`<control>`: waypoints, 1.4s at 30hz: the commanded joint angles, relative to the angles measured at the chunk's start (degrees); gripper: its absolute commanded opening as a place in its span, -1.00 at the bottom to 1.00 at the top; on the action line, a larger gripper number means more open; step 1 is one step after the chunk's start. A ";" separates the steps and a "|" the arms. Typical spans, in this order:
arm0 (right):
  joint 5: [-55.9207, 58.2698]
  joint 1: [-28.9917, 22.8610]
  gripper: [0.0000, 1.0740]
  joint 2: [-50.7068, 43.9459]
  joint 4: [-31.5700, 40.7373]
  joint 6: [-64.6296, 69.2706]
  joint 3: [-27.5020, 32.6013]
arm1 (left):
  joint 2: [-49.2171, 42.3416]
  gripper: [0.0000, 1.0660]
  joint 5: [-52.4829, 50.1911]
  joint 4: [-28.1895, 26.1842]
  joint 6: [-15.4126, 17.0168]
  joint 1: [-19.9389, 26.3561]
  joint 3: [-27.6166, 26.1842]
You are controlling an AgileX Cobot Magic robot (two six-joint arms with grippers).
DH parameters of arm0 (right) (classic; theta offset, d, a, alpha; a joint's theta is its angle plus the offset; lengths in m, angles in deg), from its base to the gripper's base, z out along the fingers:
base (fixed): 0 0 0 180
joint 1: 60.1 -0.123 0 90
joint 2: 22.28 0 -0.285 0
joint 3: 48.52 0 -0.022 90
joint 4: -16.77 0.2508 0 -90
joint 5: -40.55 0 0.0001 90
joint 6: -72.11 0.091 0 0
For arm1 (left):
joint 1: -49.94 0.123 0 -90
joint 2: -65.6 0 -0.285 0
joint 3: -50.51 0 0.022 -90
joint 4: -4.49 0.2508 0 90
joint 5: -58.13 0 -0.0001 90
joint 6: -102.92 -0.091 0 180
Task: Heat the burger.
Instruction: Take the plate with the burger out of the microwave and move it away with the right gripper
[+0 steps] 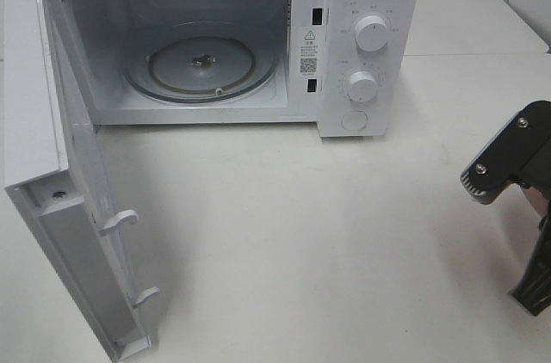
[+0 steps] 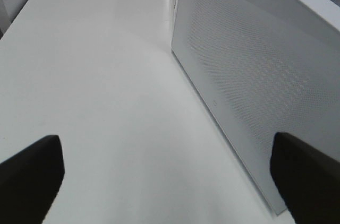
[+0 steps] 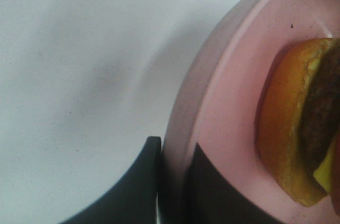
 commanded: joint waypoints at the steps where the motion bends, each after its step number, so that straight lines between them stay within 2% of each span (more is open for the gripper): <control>1: 1.26 0.17 -1.00 2.41 -4.70 5.44 -0.46 | -0.97 0.83 -0.63 -0.29 0.00 0.11 0.17; 11: 1.03 0.17 -1.00 12.55 -9.45 23.49 -0.46 | -0.97 0.83 -0.63 -0.29 0.00 0.11 0.17; 24: -2.12 0.34 -0.94 21.94 -16.21 33.23 -0.46 | -0.97 0.83 -0.63 -0.29 0.00 0.11 0.17; 29: -6.30 5.27 -0.91 27.96 -19.31 37.47 -0.46 | -0.97 0.83 -0.63 -0.29 0.00 0.11 0.17; 32: -7.16 6.07 -0.90 28.53 -19.54 37.47 -0.46 | -0.97 0.83 -0.63 -0.29 0.00 0.11 0.17; 35: -9.22 7.85 -0.82 29.79 -20.86 37.70 -0.46 | -0.97 0.83 -0.63 -0.29 0.00 0.11 0.17; 37: -11.06 9.63 -0.62 29.97 -21.03 37.70 -0.46 | -0.97 0.83 -0.63 -0.29 0.00 0.11 0.17; 39: -11.57 10.03 -0.56 29.97 -21.03 37.70 -0.46 | -0.97 0.83 -0.63 -0.29 0.00 0.11 0.17; 40: -12.95 10.77 -0.40 29.97 -20.80 37.64 -0.46 | -0.97 0.83 -0.63 -0.29 0.00 0.11 0.17; 41: -12.95 10.77 -0.40 29.97 -20.80 37.64 -0.46 | -0.97 0.83 -0.63 -0.29 0.00 0.11 0.17; 42: -13.12 10.94 -0.31 29.97 -20.63 37.59 -0.57 | -0.97 0.83 -0.63 -0.29 0.00 0.11 0.17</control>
